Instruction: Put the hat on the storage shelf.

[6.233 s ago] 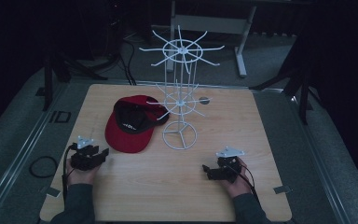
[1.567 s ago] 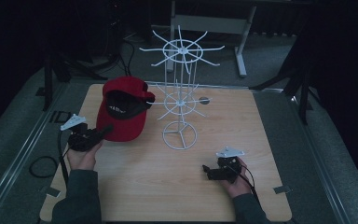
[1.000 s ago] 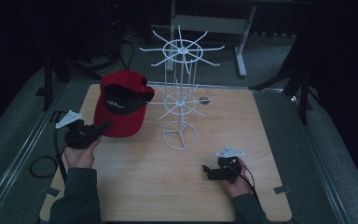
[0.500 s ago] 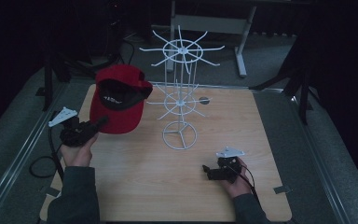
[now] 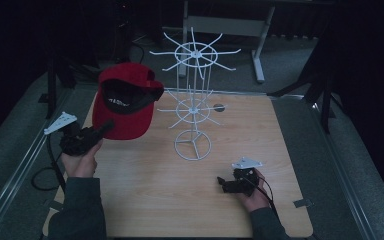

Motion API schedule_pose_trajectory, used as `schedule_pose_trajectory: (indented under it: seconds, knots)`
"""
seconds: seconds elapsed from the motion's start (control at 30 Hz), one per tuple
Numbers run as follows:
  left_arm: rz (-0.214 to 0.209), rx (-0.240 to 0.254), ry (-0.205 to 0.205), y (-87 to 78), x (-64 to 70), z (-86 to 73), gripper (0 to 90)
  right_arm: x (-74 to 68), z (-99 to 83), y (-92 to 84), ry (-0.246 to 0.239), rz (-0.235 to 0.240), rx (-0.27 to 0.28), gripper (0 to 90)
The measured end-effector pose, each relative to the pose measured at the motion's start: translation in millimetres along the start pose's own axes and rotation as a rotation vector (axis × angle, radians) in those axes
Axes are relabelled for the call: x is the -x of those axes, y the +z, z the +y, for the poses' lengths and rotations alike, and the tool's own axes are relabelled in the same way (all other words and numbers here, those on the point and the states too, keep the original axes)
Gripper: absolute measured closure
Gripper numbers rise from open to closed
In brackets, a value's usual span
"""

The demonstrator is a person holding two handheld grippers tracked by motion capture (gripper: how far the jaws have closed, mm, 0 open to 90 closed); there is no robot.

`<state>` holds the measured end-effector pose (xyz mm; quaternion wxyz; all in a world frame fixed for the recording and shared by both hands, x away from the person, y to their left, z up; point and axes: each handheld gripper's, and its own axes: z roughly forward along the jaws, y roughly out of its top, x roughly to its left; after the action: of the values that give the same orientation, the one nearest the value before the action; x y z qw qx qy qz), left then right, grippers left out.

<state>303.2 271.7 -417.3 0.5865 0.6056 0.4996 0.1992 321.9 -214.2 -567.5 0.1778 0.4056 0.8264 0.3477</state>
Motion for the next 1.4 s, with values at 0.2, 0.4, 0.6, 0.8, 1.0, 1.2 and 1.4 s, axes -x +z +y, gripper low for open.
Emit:
schedule_pose_trajectory:
  seconds: [0.2, 0.4, 0.6, 0.8, 1.0, 1.2, 1.4]
  knots:
    - [-0.004, 0.014, 0.000, -3.0, 2.1, 4.3, 85.6, 0.0, 0.0, -0.1, 0.000, 0.000, -0.001, 12.1]
    - [-0.011, 0.032, 0.001, -5.5, 4.3, 8.4, 85.6, -0.1, 0.1, -0.2, 0.001, 0.000, -0.002, 12.1]
    - [-0.020, 0.048, 0.002, -8.3, 6.3, 13.2, 85.6, 0.1, 0.1, -0.1, 0.000, 0.000, -0.001, 12.1]
    - [-0.025, 0.058, 0.007, -9.9, 7.1, 18.8, 85.6, 0.1, 0.0, -0.2, -0.001, -0.001, -0.002, 12.1]
    - [-0.025, 0.063, 0.012, -10.6, 8.6, 23.8, 85.6, 0.0, 0.0, -0.2, 0.000, 0.000, -0.002, 12.2]
    - [-0.028, 0.082, 0.013, -12.8, 10.4, 28.9, 85.6, 0.0, 0.1, -0.2, 0.000, 0.000, -0.003, 12.1]
    - [-0.034, 0.105, 0.006, -14.9, 12.0, 31.4, 85.6, 0.1, 0.0, -0.1, -0.001, -0.001, -0.002, 12.1]
